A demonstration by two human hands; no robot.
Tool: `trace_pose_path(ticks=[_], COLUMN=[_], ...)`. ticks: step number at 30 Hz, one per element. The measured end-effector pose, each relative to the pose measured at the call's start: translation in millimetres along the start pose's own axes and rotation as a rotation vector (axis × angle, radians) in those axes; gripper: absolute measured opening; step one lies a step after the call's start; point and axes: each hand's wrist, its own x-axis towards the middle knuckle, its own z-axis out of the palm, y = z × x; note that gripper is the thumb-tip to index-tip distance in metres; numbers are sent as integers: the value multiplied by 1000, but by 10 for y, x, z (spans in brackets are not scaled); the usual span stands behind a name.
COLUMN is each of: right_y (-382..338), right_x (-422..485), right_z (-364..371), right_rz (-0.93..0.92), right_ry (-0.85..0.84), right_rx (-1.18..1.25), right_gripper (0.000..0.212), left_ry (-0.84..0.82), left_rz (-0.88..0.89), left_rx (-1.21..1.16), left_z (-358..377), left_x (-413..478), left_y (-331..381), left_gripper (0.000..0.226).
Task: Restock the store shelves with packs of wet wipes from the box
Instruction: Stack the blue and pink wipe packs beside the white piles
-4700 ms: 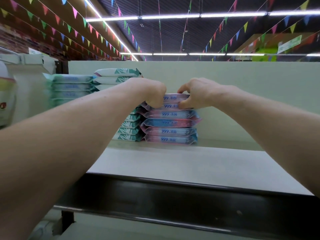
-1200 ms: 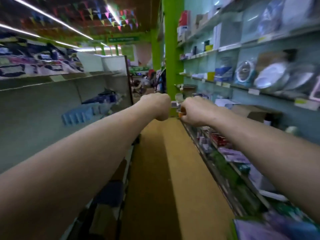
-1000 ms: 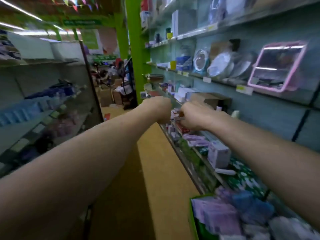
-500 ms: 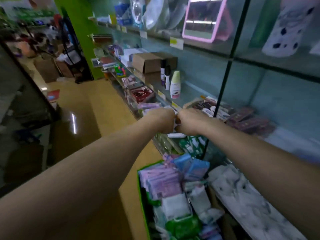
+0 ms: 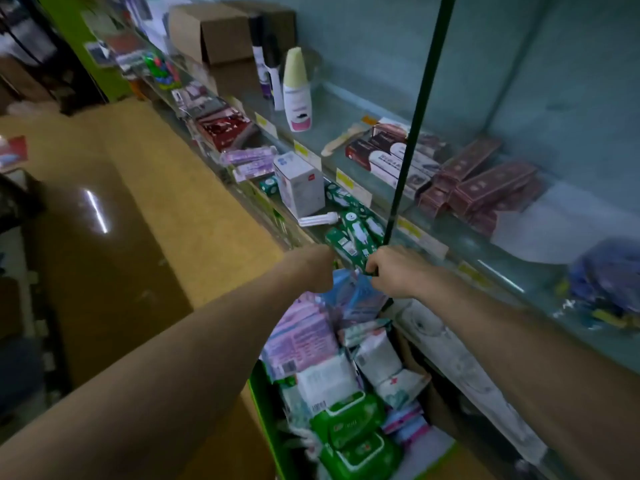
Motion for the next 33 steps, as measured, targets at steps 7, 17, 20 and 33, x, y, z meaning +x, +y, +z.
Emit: trace_pose_path(ticks=[7, 17, 20, 33], right_y=[262, 329, 273, 31], right_x=[323, 587, 536, 557], right_z=[456, 908, 996, 966], right_rz=[124, 229, 256, -25], right_ry=[-12, -9, 45, 196], right_rx=[-22, 104, 105, 179], right_gripper=[39, 49, 47, 23], left_ry=[-36, 18, -20, -234], left_rz=[-13, -5, -18, 111], left_rx=[-86, -240, -245, -483], left_z=[430, 835, 829, 744], left_x=[379, 605, 587, 576], left_y=[-96, -134, -74, -27], left_gripper=[39, 45, 28, 48])
